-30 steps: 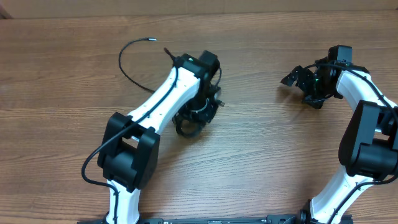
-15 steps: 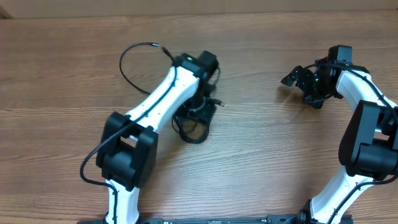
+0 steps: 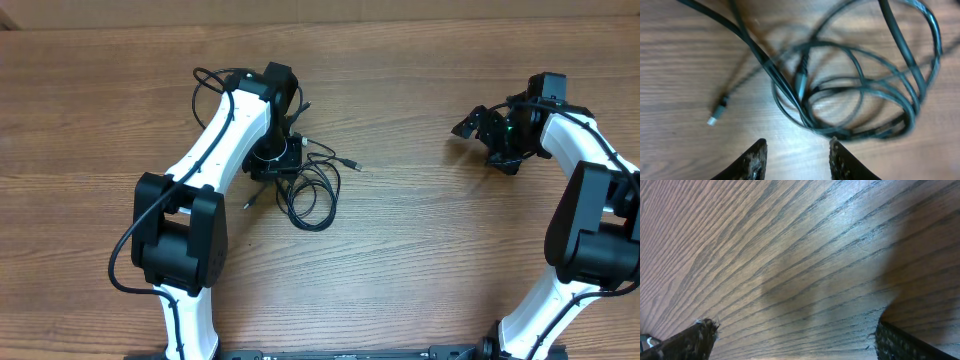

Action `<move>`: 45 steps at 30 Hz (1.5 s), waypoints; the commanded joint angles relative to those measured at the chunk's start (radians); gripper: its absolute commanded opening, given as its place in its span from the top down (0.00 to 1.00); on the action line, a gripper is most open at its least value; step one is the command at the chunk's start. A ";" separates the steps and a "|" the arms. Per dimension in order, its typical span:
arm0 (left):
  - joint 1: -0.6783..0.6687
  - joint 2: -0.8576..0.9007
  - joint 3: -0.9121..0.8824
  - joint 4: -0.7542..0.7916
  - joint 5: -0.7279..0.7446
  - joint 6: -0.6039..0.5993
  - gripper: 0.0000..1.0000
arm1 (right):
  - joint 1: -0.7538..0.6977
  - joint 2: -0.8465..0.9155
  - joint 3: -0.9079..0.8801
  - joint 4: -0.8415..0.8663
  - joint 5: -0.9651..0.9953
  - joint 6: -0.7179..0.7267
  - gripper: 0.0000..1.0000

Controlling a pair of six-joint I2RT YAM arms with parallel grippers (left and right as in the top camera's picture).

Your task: Untangle cables

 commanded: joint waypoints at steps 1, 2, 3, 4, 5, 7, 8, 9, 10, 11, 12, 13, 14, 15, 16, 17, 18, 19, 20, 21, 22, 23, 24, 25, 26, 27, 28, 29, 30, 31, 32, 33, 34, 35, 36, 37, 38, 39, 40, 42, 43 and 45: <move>0.004 0.001 -0.038 0.010 -0.141 -0.143 0.64 | 0.000 0.014 -0.017 0.002 0.014 -0.004 0.00; 0.004 0.001 -0.048 0.023 -0.141 -0.169 0.70 | 0.000 0.014 -0.017 0.002 0.014 -0.004 0.00; 0.004 0.001 -0.056 0.026 -0.141 -0.191 0.76 | 0.000 0.014 -0.017 0.002 0.014 -0.004 0.00; 0.004 0.001 -0.065 0.028 -0.141 -0.213 0.78 | 0.000 0.014 -0.017 0.002 0.014 -0.004 0.00; 0.004 0.001 -0.078 0.036 -0.141 -0.251 0.82 | 0.000 0.014 -0.017 0.002 0.014 -0.004 0.00; 0.004 0.001 -0.126 0.079 -0.141 -0.343 0.80 | 0.000 0.014 -0.017 0.002 0.014 -0.004 0.00; 0.004 0.001 -0.145 0.098 -0.141 -0.376 0.78 | 0.000 0.014 -0.017 0.002 0.014 -0.004 0.00; 0.004 0.001 -0.166 0.114 -0.141 -0.412 0.77 | 0.000 0.014 -0.017 0.002 0.014 -0.004 0.00; 0.005 0.001 -0.190 0.134 -0.142 -0.463 0.76 | 0.000 0.014 -0.017 0.002 0.014 -0.004 0.00; 0.007 0.001 -0.199 0.139 -0.142 -0.486 0.73 | 0.000 0.014 -0.017 0.002 0.014 -0.004 0.00; 0.017 0.001 -0.216 0.150 -0.157 -0.552 0.73 | 0.000 0.014 -0.017 0.002 0.014 -0.004 0.00; 0.025 0.001 -0.221 0.148 -0.162 -0.589 0.73 | 0.000 0.014 -0.017 0.002 0.014 -0.004 0.00; 0.042 0.001 -0.225 0.146 -0.162 -0.636 0.73 | 0.000 0.014 -0.017 0.002 0.014 -0.004 0.00; 0.051 0.001 -0.225 0.140 -0.161 -0.663 0.73 | 0.000 0.014 -0.017 0.002 0.014 -0.004 0.00; 0.063 0.001 -0.225 0.131 -0.161 -0.695 0.73 | 0.000 0.014 -0.017 0.002 0.014 -0.004 0.00; 0.075 0.001 -0.230 0.121 -0.160 -0.736 0.72 | 0.000 0.014 -0.017 0.002 0.014 -0.004 0.00; 0.080 0.001 -0.238 0.122 -0.161 -0.749 0.72 | 0.000 0.014 -0.017 0.002 0.014 -0.004 0.00; 0.084 0.001 -0.251 0.126 -0.164 -0.754 0.71 | 0.000 0.014 -0.017 0.002 0.014 -0.004 0.00; 0.089 0.001 -0.278 0.137 -0.165 -0.761 0.71 | 0.000 0.014 -0.017 0.002 0.014 -0.004 0.00; 0.089 0.001 -0.290 0.144 -0.169 -0.769 0.71 | 0.000 0.014 -0.017 0.002 0.014 -0.004 0.00; 0.089 0.001 -0.322 0.179 -0.197 -0.799 0.71 | 0.000 0.014 -0.017 0.002 0.014 -0.004 0.00; 0.089 0.001 -0.334 0.201 -0.216 -0.806 0.72 | 0.000 0.014 -0.017 0.002 0.014 -0.004 0.00; 0.090 0.001 -0.335 0.210 -0.215 -0.806 0.72 | 0.000 0.014 -0.017 0.002 0.014 -0.004 0.00; 0.095 0.000 -0.330 0.216 -0.216 -0.806 0.72 | 0.000 0.014 -0.017 0.002 0.014 -0.004 0.00; 0.104 0.000 -0.320 0.218 -0.222 -0.806 0.73 | 0.000 0.014 -0.017 0.002 0.014 -0.004 0.00; 0.115 0.000 -0.311 0.231 -0.242 -0.806 0.73 | 0.000 0.014 -0.017 0.002 0.014 -0.004 0.00; 0.120 0.000 -0.309 0.241 -0.253 -0.806 0.73 | 0.000 0.014 -0.017 0.002 0.014 -0.004 0.00; 0.129 0.000 -0.307 0.260 -0.259 -0.806 0.73 | 0.000 0.014 -0.017 0.002 0.014 -0.004 0.00; 0.140 0.000 -0.307 0.275 -0.256 -0.806 0.73 | 0.000 0.014 -0.017 0.002 0.014 -0.004 0.00; 0.144 0.000 -0.307 0.283 -0.254 -0.806 0.71 | 0.000 0.014 -0.017 0.002 0.014 -0.004 0.00; 0.146 0.000 -0.307 0.291 -0.257 -0.805 0.70 | 0.000 0.014 -0.017 0.002 0.014 -0.004 0.00; 0.149 0.000 -0.307 0.314 -0.268 -0.793 0.66 | 0.000 0.014 -0.017 0.002 0.014 -0.004 0.00; 0.151 0.000 -0.307 0.335 -0.267 -0.771 0.64 | 0.000 0.014 -0.017 0.002 0.014 -0.004 0.00; 0.155 0.000 -0.307 0.358 -0.264 -0.729 0.64 | 0.000 0.014 -0.017 0.002 0.014 -0.004 0.00; 0.160 0.000 -0.304 0.373 -0.248 -0.682 0.64 | 0.000 0.014 -0.017 0.002 0.014 -0.004 0.00; 0.165 0.000 -0.297 0.371 -0.229 -0.659 0.66 | 0.000 0.014 -0.017 0.002 0.014 -0.004 0.00; 0.176 0.000 -0.278 0.349 -0.193 -0.623 0.67 | 0.000 0.014 -0.017 0.002 0.014 -0.004 0.00; 0.188 0.000 -0.256 0.318 -0.177 -0.612 0.67 | 0.000 0.014 -0.017 0.002 0.014 -0.004 0.00; 0.196 0.000 -0.240 0.293 -0.174 -0.613 0.67 | 0.000 0.014 -0.017 0.002 0.014 -0.004 0.00; 0.222 0.000 -0.182 0.195 -0.101 -0.614 0.67 | 0.000 0.014 -0.017 0.002 0.014 -0.004 0.00; 0.232 0.000 -0.158 0.146 -0.051 -0.618 0.67 | 0.000 0.014 -0.017 0.002 0.014 -0.004 0.00; 0.242 0.000 -0.142 0.076 0.006 -0.706 0.62 | 0.000 0.014 -0.017 0.002 0.014 -0.004 0.00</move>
